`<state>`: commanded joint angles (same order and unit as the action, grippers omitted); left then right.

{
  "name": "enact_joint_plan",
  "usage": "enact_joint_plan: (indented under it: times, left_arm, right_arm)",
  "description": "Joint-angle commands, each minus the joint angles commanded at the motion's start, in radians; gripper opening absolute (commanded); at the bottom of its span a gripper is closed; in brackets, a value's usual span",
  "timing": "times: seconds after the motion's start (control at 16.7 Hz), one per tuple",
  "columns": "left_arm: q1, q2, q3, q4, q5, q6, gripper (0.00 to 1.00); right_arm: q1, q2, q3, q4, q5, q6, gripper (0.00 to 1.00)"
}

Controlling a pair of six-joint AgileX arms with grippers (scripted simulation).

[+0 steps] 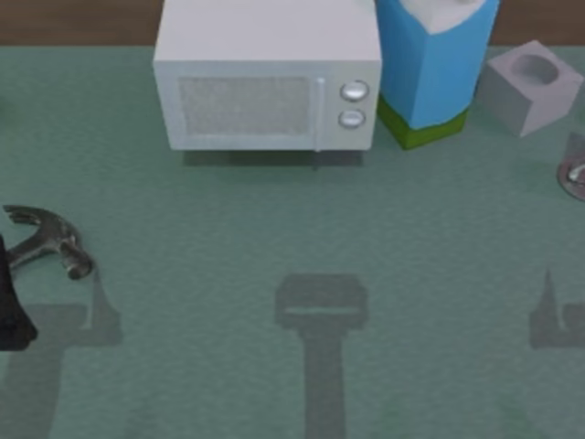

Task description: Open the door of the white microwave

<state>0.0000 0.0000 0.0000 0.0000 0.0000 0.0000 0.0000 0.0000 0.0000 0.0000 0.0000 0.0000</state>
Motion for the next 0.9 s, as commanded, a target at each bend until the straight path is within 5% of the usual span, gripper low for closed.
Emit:
enact_joint_plan:
  times: [0.42,0.9]
  left_arm:
    - [-0.054,0.153,0.152,-0.102,-0.027,-0.044,1.0]
    - [-0.265,0.851,0.886,-0.483,-0.131,-0.239,1.0]
  right_arm:
    - [0.0,0.0,0.0,0.0,0.0,0.0,1.0]
    - [0.0,0.0,0.0,0.0,0.0,0.0,1.0]
